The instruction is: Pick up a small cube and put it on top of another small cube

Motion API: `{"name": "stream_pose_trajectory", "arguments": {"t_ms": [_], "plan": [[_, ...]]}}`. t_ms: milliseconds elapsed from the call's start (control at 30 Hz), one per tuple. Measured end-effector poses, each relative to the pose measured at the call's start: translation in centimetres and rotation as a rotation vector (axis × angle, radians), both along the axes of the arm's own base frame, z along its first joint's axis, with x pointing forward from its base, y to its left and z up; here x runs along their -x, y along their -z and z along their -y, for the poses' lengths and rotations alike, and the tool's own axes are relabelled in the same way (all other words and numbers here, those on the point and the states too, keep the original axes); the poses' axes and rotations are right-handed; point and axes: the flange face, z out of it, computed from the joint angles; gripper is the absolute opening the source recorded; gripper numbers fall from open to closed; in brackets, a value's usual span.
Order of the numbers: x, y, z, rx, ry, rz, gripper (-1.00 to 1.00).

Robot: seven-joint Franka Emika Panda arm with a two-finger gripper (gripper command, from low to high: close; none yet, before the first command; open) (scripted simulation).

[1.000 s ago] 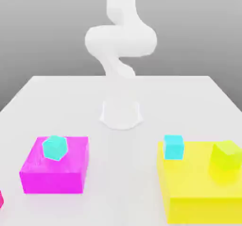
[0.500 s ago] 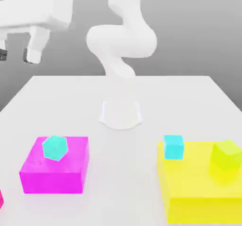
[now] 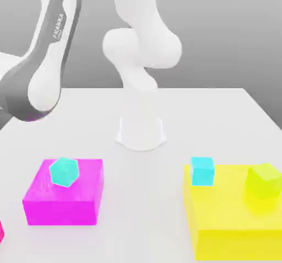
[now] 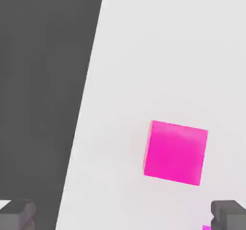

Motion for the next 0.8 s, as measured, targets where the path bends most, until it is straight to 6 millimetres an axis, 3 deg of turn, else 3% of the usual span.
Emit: {"name": "stream_pose_trajectory", "arguments": {"t_ms": [133, 167, 367, 433, 533, 667, 800], "plan": [[0.7, 6.3, 0.7, -0.015, 0.042, -0.015, 0.0], [0.7, 7.5, 0.7, -0.015, 0.043, -0.016, -1.0], [0.7, 8.1, 0.7, -0.014, 0.044, -0.014, -1.0], [0.7, 6.7, 0.8, -0.015, 0.045, -0.015, -1.0], [0.6, 2.6, 0.5, -0.016, 0.038, -0.014, -1.0], [-4.0, -1.2, -8.8, -0.037, -0.207, 0.006, -1.0], [-6.5, -4.1, -18.7, -0.052, -0.459, 0.02, -1.0]]}}
